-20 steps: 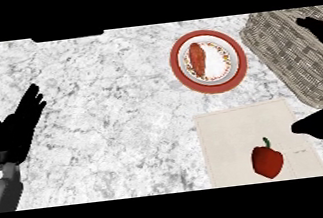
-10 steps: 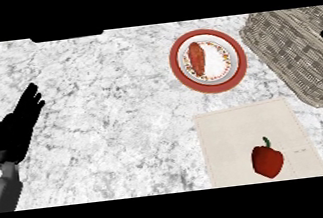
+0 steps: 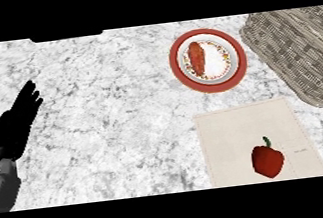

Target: Pick the bell pepper from the placemat and place it in the basket

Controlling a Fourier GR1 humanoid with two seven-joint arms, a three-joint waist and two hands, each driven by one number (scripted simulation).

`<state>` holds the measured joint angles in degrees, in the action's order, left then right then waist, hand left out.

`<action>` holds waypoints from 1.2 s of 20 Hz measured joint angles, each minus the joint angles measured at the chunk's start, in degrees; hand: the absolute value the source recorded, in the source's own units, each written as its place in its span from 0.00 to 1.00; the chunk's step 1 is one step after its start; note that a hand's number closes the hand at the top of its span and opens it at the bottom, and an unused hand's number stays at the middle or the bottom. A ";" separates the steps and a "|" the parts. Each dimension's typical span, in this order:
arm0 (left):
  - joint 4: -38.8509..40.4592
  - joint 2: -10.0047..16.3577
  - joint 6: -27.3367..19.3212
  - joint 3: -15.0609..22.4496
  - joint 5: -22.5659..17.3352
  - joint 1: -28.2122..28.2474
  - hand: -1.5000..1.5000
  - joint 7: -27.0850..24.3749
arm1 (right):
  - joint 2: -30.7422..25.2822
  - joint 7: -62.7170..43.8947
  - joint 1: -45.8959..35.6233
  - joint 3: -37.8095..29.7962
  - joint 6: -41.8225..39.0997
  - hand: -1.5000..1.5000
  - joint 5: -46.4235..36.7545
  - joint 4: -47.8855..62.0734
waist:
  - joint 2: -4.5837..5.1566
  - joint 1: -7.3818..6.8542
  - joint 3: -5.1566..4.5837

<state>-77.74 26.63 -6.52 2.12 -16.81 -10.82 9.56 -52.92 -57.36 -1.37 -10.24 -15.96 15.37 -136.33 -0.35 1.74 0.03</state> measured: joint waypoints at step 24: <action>-0.11 -4.65 2.54 -2.43 5.12 -1.06 0.50 0.98 | 30.07 29.74 11.39 18.56 9.11 0.00 -45.14 22.09 | 0.37 -1.77 -0.01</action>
<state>-77.85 21.98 -3.98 -0.31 -11.69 -11.88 10.54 -22.86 -27.63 10.02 8.32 -6.85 -29.77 -114.24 0.01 -0.03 0.02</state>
